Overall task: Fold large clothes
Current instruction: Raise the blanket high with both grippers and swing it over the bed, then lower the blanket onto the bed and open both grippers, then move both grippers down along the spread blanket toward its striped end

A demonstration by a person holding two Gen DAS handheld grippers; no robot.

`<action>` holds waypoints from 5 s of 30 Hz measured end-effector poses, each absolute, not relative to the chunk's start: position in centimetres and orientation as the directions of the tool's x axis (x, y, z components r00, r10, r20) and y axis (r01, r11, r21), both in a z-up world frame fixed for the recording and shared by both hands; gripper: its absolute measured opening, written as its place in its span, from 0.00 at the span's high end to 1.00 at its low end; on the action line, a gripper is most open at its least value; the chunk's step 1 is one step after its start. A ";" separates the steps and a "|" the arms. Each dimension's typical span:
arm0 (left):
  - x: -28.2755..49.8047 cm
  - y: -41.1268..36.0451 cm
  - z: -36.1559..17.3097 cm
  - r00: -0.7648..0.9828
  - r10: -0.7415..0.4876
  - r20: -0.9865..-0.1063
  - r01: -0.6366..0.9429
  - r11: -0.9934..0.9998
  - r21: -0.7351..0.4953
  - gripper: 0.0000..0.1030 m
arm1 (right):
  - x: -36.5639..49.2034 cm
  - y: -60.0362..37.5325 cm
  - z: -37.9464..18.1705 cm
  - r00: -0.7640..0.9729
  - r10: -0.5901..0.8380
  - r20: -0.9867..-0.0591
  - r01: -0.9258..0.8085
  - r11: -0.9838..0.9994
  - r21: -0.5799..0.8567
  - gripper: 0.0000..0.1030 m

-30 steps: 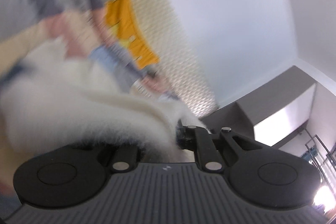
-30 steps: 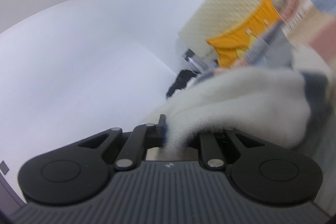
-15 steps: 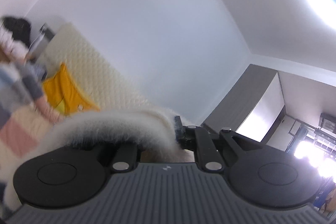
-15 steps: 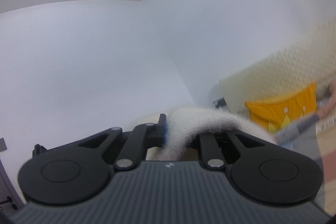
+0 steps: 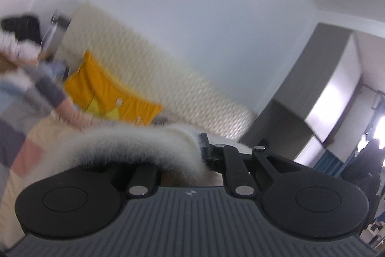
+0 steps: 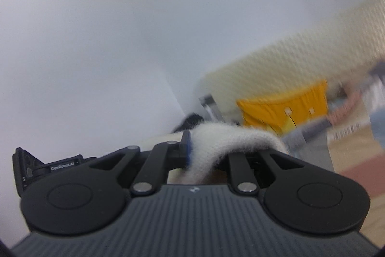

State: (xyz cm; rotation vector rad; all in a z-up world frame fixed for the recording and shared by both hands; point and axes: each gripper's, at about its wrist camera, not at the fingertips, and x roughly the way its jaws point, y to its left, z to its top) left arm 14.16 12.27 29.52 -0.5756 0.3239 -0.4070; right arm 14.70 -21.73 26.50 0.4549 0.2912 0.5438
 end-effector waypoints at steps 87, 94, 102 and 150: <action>20.9 7.3 3.3 0.833 -0.238 -0.499 0.127 0.961 -0.246 0.32 | 19.4 -17.0 6.6 0.785 0.397 -0.476 -0.339 0.918 0.207 0.30; 12.3 9.2 5.2 0.821 -0.166 -0.546 0.045 0.972 -0.229 0.30 | 11.3 -16.9 7.5 0.792 0.408 -0.454 -0.327 0.912 0.249 0.30; 7.1 12.7 2.4 0.733 -0.100 -0.673 -0.020 0.986 -0.168 0.30 | 7.4 -16.3 3.6 0.746 0.424 -0.513 -0.284 0.900 0.331 0.30; 10.3 20.4 -2.9 0.498 -0.018 -0.867 -0.189 0.973 -0.129 0.87 | 8.4 -15.7 -5.0 0.669 0.292 -0.684 -0.113 0.949 0.295 0.30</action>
